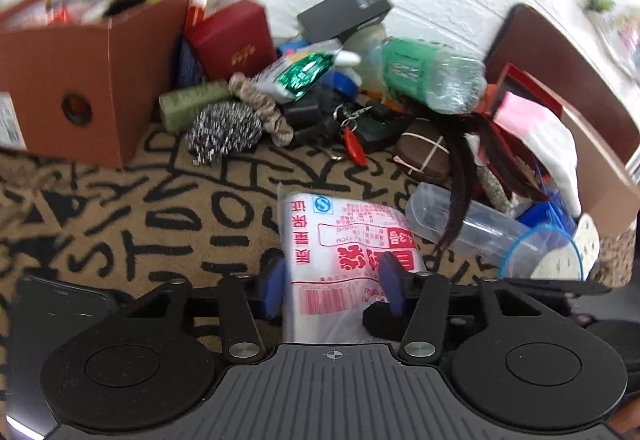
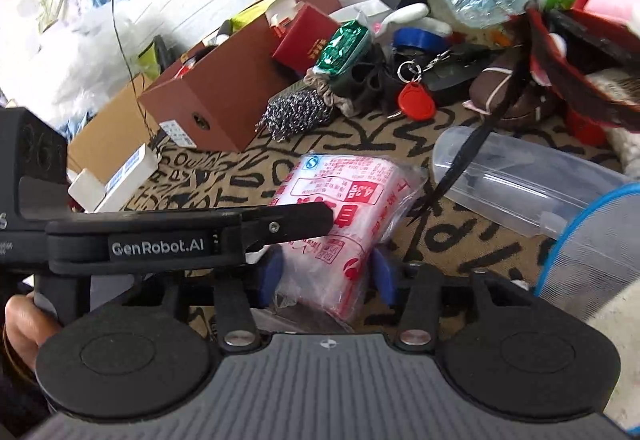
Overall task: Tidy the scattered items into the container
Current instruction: 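Grasp the pink-printed plastic bag with the left gripper and lift it, then carry the plastic bag into the shoe box and open the left gripper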
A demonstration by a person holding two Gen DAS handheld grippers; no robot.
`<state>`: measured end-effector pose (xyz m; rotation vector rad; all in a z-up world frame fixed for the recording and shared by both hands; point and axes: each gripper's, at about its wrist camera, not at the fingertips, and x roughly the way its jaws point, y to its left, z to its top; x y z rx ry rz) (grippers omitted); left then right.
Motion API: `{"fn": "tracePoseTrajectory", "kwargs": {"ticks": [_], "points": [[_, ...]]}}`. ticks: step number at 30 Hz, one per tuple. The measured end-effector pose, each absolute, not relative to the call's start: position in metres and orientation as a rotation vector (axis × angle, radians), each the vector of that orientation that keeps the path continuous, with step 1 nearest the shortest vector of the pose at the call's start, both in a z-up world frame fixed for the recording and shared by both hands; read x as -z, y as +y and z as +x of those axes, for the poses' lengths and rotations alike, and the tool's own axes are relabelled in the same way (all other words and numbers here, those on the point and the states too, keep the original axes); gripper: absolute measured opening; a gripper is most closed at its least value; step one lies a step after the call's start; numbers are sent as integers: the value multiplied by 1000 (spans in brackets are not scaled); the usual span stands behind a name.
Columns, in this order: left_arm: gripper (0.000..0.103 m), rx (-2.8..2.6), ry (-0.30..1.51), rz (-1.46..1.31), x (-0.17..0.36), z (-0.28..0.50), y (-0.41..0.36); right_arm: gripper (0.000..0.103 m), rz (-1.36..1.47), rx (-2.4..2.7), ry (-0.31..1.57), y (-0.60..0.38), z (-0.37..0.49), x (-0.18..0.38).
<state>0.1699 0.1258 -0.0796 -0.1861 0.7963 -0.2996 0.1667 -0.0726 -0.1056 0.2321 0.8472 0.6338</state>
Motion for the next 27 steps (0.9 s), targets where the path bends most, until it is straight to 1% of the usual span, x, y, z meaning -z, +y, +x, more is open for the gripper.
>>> {"fn": "tracePoseTrajectory", "kwargs": {"ticks": [1, 4, 8, 13, 20, 27], "points": [[45, 296, 789, -177, 77, 165, 125, 43, 227, -634, 842, -73, 163, 103], [43, 283, 762, -181, 69, 155, 128, 40, 211, -638, 824, -71, 153, 96], [41, 268, 708, -209, 52, 142, 138, 39, 186, -656, 778, -65, 144, 80], [41, 237, 601, -195, 14, 137, 150, 39, 146, -688, 692, -52, 142, 47], [41, 178, 475, -194, -44, 155, 188, 39, 101, -736, 577, -17, 168, -8], [42, 136, 398, -196, -93, 200, 234, 39, 75, -761, 487, 33, 211, -55]]}}
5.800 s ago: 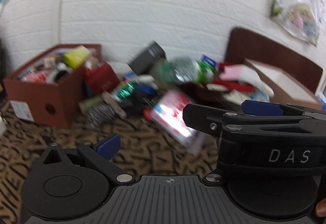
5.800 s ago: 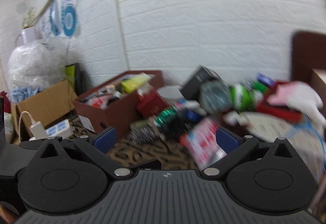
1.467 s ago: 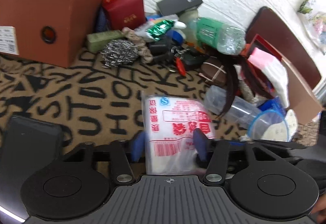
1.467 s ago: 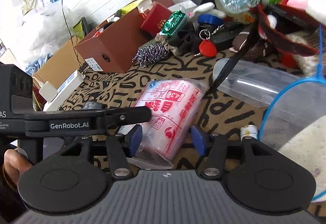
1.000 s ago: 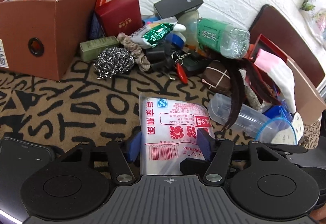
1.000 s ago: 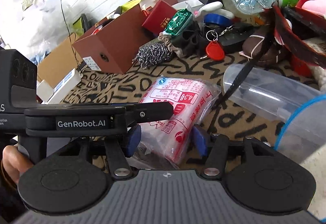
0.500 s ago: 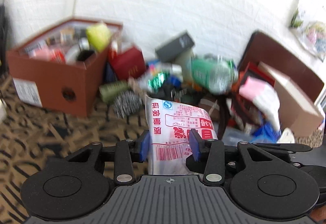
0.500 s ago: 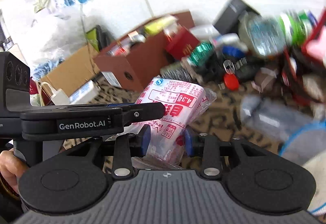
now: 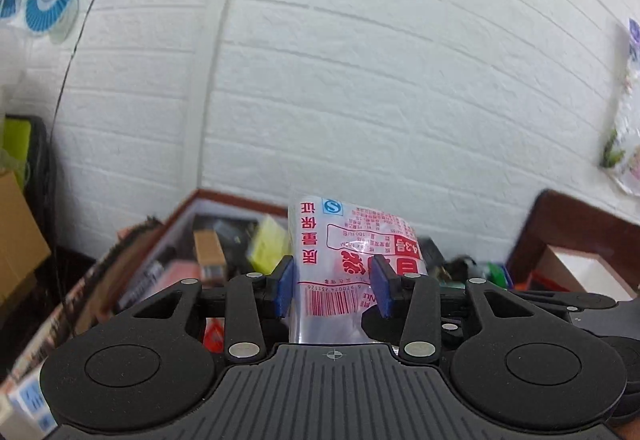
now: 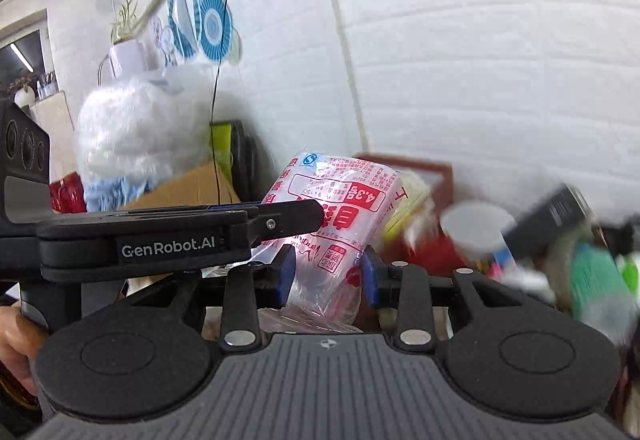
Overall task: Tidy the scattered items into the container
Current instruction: 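Carry the plastic bag into the shoe box and open the left gripper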
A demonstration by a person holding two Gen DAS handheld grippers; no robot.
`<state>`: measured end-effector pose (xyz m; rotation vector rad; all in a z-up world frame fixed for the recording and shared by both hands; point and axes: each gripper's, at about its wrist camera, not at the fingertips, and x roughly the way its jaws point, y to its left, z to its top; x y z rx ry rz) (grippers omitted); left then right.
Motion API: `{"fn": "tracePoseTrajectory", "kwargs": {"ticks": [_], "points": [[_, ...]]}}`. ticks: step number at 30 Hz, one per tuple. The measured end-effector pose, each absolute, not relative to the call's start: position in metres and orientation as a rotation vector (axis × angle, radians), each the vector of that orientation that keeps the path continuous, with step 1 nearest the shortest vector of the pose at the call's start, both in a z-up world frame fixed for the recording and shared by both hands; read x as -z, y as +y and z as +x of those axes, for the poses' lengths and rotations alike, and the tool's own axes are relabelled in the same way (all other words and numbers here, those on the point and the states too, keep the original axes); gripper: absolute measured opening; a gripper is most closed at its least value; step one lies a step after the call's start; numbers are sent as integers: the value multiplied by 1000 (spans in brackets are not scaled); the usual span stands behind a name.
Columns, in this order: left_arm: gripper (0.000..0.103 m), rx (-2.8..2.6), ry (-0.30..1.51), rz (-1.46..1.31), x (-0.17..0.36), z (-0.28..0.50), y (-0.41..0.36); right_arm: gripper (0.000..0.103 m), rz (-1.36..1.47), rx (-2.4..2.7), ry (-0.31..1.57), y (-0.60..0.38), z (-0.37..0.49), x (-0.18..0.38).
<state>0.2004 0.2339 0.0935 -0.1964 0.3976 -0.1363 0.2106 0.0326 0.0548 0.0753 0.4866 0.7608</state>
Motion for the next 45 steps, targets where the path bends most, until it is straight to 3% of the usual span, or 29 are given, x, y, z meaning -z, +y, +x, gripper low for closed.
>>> {"fn": "tracePoseTrajectory", "kwargs": {"ticks": [8, 18, 20, 31, 37, 38, 40, 41, 43, 45], "points": [[42, 148, 389, -258, -91, 286, 276, 39, 35, -732, 478, 85, 286, -73], [41, 179, 510, -337, -29, 373, 305, 40, -42, -659, 587, 124, 366, -33], [51, 169, 544, -325, -18, 385, 310, 40, -48, -648, 620, 129, 379, -21], [56, 64, 612, -251, -6, 403, 352, 46, -45, -687, 693, 183, 396, 5], [69, 77, 613, -224, -8, 404, 342, 52, -47, -678, 685, 183, 397, 7], [77, 82, 616, -229, -9, 403, 340, 54, -44, -680, 685, 181, 397, 5], [98, 76, 609, -265, -13, 397, 340, 76, -48, -704, 671, 179, 392, 0], [103, 73, 594, -290, -16, 392, 341, 82, -49, -712, 650, 176, 388, -4], [103, 90, 576, -328, -24, 382, 342, 98, -58, -729, 600, 171, 380, -11], [103, 99, 585, -351, -30, 372, 339, 100, -70, -734, 560, 165, 371, -18]]}}
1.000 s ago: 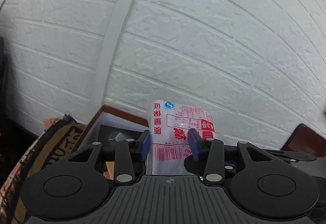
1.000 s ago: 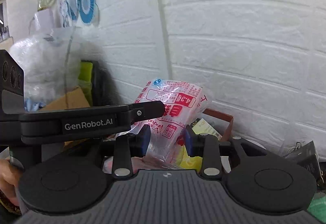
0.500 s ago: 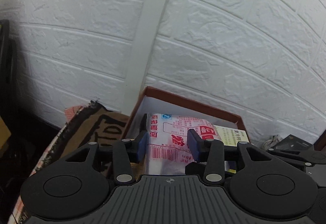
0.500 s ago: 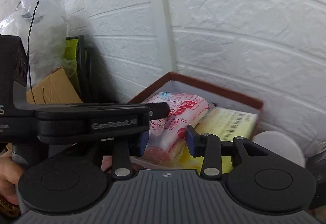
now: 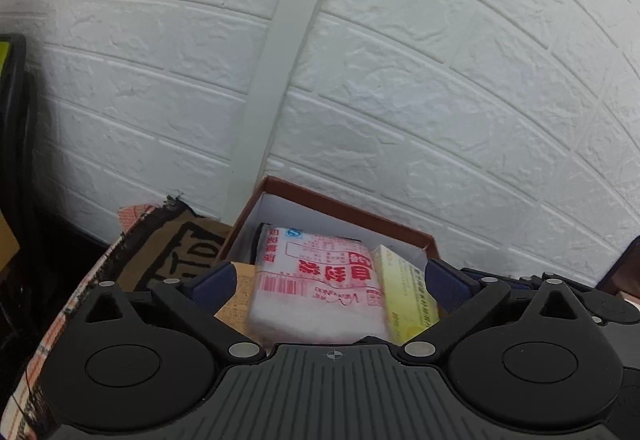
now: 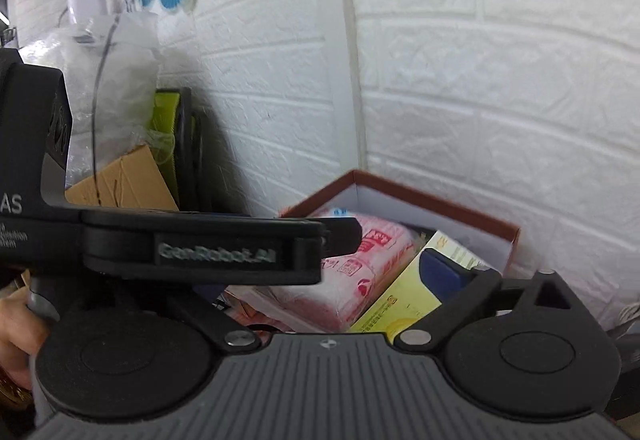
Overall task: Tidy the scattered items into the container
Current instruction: 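Carry the plastic bag into the shoe box and open the left gripper, then move the left gripper back to the pile and grasp the white whiteboard marker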
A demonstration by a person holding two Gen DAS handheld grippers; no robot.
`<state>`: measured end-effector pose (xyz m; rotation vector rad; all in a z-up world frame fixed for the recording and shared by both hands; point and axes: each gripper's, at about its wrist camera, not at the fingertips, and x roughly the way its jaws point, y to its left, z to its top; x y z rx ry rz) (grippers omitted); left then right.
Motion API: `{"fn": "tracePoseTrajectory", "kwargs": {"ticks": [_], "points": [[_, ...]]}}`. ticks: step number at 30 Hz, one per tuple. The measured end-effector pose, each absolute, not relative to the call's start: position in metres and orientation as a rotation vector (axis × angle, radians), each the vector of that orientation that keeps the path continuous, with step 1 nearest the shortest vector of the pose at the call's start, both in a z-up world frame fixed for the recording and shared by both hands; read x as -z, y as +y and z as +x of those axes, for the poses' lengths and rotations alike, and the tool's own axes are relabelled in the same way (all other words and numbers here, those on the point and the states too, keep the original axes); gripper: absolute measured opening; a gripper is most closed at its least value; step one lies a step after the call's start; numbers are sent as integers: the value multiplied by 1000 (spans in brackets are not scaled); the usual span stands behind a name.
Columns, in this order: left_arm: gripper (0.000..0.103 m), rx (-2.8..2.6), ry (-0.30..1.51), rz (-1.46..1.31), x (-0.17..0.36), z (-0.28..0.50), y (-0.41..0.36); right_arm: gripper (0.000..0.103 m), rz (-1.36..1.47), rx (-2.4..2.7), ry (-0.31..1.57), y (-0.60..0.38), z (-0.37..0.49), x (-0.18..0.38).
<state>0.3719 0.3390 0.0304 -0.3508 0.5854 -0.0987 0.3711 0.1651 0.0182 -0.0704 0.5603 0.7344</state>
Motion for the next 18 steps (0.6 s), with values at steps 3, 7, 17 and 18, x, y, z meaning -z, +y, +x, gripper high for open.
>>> {"fn": "tracePoseTrajectory", "kwargs": {"ticks": [3, 7, 17, 18], "points": [[103, 99, 607, -365, -35, 352, 328, 102, -91, -734, 544, 157, 357, -25], [103, 93, 587, -302, -41, 316, 304, 103, -97, -760, 552, 145, 334, -28], [103, 78, 557, -242, -45, 237, 243, 103, -32, -796, 599, 86, 269, -26], [103, 80, 556, -239, -46, 231, 237, 103, -26, -796, 601, 79, 263, -26]]}}
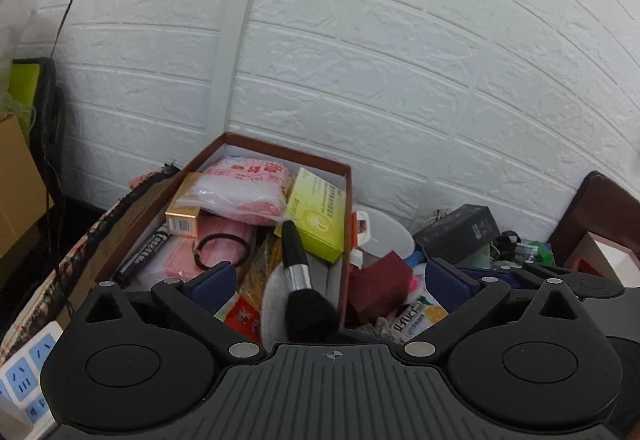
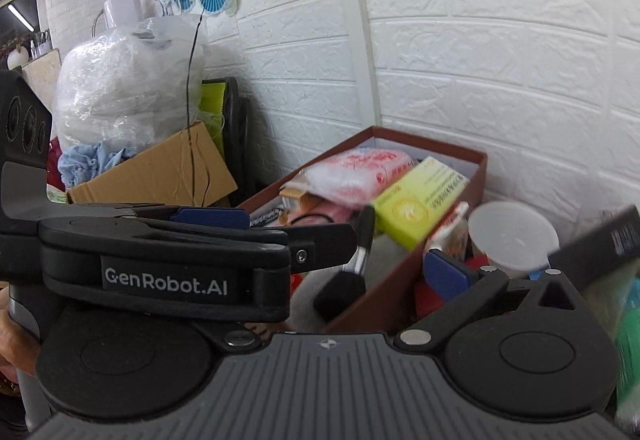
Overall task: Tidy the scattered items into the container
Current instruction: 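Move the left gripper back to the pile and grasp the white whiteboard marker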
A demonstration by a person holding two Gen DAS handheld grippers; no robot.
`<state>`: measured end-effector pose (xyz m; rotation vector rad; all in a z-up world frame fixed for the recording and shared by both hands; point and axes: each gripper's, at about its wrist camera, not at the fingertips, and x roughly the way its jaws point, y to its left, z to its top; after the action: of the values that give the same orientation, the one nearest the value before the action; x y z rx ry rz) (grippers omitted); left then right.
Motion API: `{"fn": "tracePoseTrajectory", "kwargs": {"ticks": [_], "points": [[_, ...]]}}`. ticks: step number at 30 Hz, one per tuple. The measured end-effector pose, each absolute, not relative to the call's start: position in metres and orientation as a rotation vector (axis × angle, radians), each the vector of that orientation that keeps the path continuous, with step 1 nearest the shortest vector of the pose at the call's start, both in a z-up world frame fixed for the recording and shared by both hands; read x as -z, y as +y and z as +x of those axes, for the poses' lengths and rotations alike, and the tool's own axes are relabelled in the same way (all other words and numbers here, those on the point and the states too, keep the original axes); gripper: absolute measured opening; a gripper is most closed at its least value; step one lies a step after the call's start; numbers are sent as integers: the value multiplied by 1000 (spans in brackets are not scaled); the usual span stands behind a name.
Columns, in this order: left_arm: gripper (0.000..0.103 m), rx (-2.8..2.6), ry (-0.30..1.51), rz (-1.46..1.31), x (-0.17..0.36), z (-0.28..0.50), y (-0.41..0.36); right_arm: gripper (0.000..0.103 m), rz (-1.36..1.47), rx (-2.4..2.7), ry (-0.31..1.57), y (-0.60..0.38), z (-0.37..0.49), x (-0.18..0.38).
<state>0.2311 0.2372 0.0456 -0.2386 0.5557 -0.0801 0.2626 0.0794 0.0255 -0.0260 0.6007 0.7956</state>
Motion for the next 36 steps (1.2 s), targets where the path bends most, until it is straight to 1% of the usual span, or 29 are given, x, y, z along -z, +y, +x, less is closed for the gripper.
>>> {"fn": "tracePoseTrajectory", "kwargs": {"ticks": [9, 15, 19, 24, 29, 30, 32, 33, 34, 35, 36], "points": [[103, 131, 549, -221, -44, 174, 176, 103, 16, -774, 619, 21, 207, -27], [103, 258, 529, -226, -16, 126, 123, 103, 3, -754, 573, -33, 148, -18], [103, 308, 594, -238, 25, 106, 89, 103, 14, -679, 558, -76, 107, 11], [103, 365, 721, -328, 74, 95, 65, 103, 98, -551, 648, -121, 78, 57], [103, 365, 741, -267, 86, 94, 43, 101, 81, -430, 683, -149, 62, 82], [102, 375, 740, -257, 86, 95, 38, 98, 68, -415, 680, -152, 58, 85], [95, 401, 756, -235, 88, 98, 27, 88, 45, -385, 677, -157, 55, 90], [93, 416, 768, -224, 89, 100, 21, 79, 37, -371, 681, -160, 55, 92], [88, 428, 778, -213, 91, 101, 16, 71, 33, -365, 689, -163, 54, 96], [83, 435, 788, -203, 92, 103, 11, 67, 33, -366, 698, -164, 54, 99], [82, 439, 796, -197, 93, 105, 6, 60, 38, -371, 707, -166, 54, 101]]}}
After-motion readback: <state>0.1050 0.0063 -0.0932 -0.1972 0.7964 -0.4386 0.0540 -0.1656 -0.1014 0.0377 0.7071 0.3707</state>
